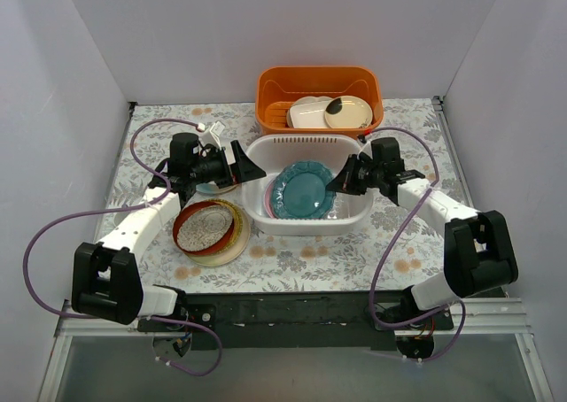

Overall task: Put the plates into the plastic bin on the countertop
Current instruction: Place the plate in the plastic bin.

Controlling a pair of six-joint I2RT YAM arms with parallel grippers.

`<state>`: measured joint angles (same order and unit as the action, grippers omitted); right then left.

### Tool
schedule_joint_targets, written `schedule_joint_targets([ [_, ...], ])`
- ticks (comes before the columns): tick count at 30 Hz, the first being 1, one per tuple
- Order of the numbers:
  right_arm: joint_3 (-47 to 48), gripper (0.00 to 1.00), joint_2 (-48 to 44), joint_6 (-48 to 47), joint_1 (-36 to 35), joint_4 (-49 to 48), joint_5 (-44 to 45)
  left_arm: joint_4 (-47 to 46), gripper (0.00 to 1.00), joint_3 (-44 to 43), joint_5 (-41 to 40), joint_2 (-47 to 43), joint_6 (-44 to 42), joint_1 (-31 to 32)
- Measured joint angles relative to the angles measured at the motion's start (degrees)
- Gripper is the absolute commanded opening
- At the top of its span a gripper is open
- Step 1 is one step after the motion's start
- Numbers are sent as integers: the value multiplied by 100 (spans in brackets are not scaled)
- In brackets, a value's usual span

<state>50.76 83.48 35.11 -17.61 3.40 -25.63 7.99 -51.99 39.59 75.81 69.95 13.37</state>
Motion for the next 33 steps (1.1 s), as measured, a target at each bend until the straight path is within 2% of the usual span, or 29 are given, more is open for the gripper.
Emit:
schedule_joint_targets([
  [7,212,1,435,-256,-116,302,-26,-74,98,13,4,81,44,0],
  [14,413,1,487,-437,-203,509,76,-122,98,37,9,83,72,0],
  [16,461,7,487,-457,-212,592,114,-138,98,46,13,83,81,0],
  [20,570,33,485,-549,-269,728,243,-164,98,59,28,83,85,0],
  [23,581,43,468,-614,-337,811,433,-175,98,63,33,83,87,0],
  [33,702,51,393,-780,-461,1082,796,-173,98,63,28,79,79,0],
])
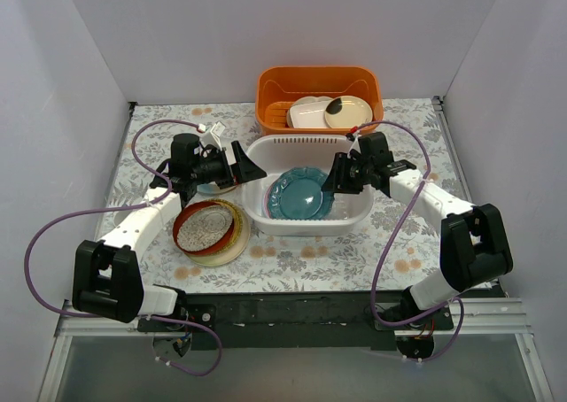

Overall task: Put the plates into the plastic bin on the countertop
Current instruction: Place the plate in the plastic bin, then pick up the plate at the center of the board.

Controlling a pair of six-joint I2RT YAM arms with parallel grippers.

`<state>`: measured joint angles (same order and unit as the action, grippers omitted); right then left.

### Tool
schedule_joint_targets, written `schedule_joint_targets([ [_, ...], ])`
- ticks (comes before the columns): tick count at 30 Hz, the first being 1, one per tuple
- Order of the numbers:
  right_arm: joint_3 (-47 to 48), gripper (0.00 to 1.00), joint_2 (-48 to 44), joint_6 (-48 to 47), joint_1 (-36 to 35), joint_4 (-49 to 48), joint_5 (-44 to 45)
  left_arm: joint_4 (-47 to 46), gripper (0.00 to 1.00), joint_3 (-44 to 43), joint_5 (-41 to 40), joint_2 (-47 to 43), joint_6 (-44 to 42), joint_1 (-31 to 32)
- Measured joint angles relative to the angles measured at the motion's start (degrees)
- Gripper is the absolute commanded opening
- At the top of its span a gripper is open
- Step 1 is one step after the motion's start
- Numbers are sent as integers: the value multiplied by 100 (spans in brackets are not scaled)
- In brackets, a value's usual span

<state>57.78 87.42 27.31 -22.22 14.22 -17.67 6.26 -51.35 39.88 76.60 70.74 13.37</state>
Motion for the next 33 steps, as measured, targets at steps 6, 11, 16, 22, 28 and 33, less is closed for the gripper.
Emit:
schedule_joint_targets([
  [6,157,66,-7,-76,-79,219,245,20,98,0,-37,-20,-9,0],
  [11,177,82,-356,-79,-212,168,472,17,98,0,-42,-20,-20,0],
  [16,177,85,-1143,-92,-341,-136,560,20,98,0,-61,-20,-24,0],
  [22,168,85,-1521,-98,-369,-428,514,201,98,-61,-315,-79,-138,13],
  [28,92,85,-1508,-98,-444,-542,389,654,98,-116,-922,-304,-282,15],
  [33,92,85,-1456,-96,-562,-562,297,896,98,-116,-1300,-365,-225,15],
])
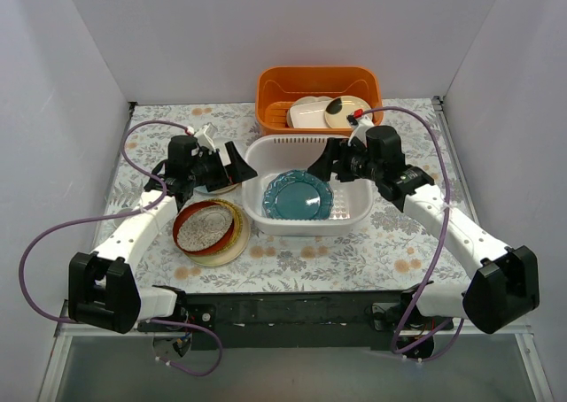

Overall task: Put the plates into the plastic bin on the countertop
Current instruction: Pick up the plate at the center of the board.

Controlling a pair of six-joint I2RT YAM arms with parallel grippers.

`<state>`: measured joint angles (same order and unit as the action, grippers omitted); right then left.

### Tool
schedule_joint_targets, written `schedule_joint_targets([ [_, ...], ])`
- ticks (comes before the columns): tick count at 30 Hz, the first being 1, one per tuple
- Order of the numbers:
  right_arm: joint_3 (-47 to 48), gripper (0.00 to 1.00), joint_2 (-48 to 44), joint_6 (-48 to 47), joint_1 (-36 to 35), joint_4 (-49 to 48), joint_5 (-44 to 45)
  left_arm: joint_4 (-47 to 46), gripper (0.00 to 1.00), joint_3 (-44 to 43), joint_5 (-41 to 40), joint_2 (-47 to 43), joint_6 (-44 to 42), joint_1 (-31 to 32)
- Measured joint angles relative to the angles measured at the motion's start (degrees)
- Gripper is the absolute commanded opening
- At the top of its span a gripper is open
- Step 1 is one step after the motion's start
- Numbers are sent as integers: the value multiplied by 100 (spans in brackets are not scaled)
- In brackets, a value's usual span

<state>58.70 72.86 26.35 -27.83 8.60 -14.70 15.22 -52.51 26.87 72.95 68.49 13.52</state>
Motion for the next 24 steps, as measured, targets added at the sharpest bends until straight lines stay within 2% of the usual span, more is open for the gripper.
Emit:
schedule_joint_targets([
  [13,-52,85,2,-2,-111,-125,-87,494,98,0,-942,-11,352,-85],
  [24,-238,86,-125,-81,-114,-166,-90,278,98,0,-1029,291,1165,-907],
])
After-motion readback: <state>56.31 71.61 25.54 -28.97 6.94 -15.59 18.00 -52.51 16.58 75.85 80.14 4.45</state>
